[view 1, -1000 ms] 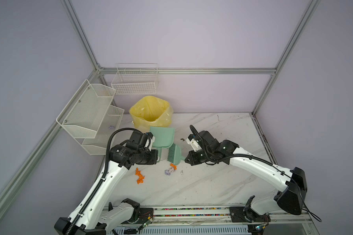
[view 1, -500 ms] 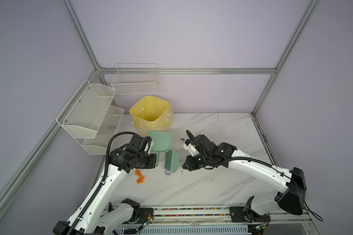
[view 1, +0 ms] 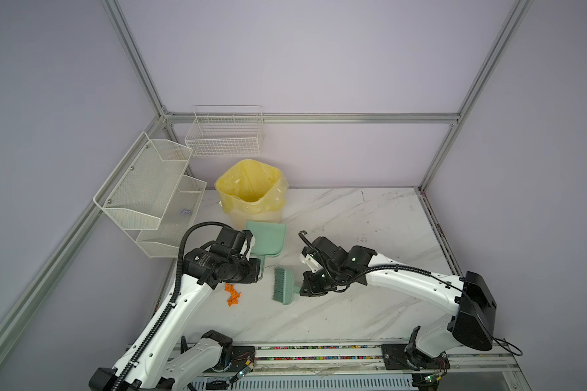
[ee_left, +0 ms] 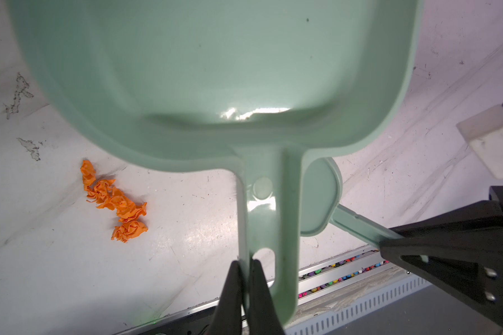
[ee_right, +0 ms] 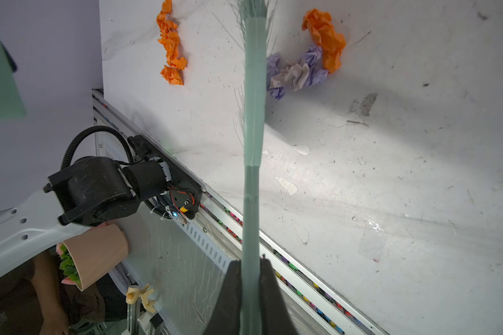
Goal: Sweep away the paper scraps from the table
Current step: 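Lower the empty dustpan near the remaining scraps while the right gripper brings the brush, then set the dustpan by the scraps while the right gripper places the brush behind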
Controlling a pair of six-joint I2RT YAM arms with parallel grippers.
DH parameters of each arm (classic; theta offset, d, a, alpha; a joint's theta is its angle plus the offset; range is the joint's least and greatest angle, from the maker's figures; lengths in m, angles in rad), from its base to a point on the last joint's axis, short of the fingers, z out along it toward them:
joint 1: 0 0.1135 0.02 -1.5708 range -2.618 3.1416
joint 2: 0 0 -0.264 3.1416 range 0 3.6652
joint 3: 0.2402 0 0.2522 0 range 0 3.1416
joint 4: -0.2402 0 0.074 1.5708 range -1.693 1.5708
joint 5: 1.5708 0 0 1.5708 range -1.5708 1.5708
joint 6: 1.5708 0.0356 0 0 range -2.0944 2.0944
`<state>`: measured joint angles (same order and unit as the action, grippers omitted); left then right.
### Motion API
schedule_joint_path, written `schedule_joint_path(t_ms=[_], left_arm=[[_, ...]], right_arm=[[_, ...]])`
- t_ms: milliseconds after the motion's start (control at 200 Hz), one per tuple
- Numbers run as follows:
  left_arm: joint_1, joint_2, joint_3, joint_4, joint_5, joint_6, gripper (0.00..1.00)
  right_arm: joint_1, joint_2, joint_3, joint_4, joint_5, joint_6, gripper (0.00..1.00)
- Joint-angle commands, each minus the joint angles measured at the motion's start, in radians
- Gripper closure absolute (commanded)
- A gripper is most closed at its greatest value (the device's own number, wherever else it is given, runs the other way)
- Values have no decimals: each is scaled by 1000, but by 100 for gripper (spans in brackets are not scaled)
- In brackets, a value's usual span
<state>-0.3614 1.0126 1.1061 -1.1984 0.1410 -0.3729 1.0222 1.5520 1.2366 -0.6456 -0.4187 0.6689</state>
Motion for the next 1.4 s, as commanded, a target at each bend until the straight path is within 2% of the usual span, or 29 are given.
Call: schedule_joint_path(t_ms=[0,165,420,640,795,960,1395], left_arm=[[-5,-14,-35,14,5,28,100],[-5,-18,-57,27,35,20,100],[-29,-37,-112,65,54,-19,100],[-130,-29,-164,142,50,-101,100],[-217,11,-175,175,10,-138,100],[-257,43,-194,227,6,-159,100],[-302,183,-203,297,-68,-141,100]], right_arm=[[3,23,24,5,1,26,100],[-41,66,31,-24,9,17,100],[-235,20,4,-100,19,-69,100],[-366,-42,15,-215,77,-149,100],[-379,-85,65,-248,72,-147,100],[-399,-124,162,-290,85,-140,100],[-510,-96,281,-405,292,-241,100]])
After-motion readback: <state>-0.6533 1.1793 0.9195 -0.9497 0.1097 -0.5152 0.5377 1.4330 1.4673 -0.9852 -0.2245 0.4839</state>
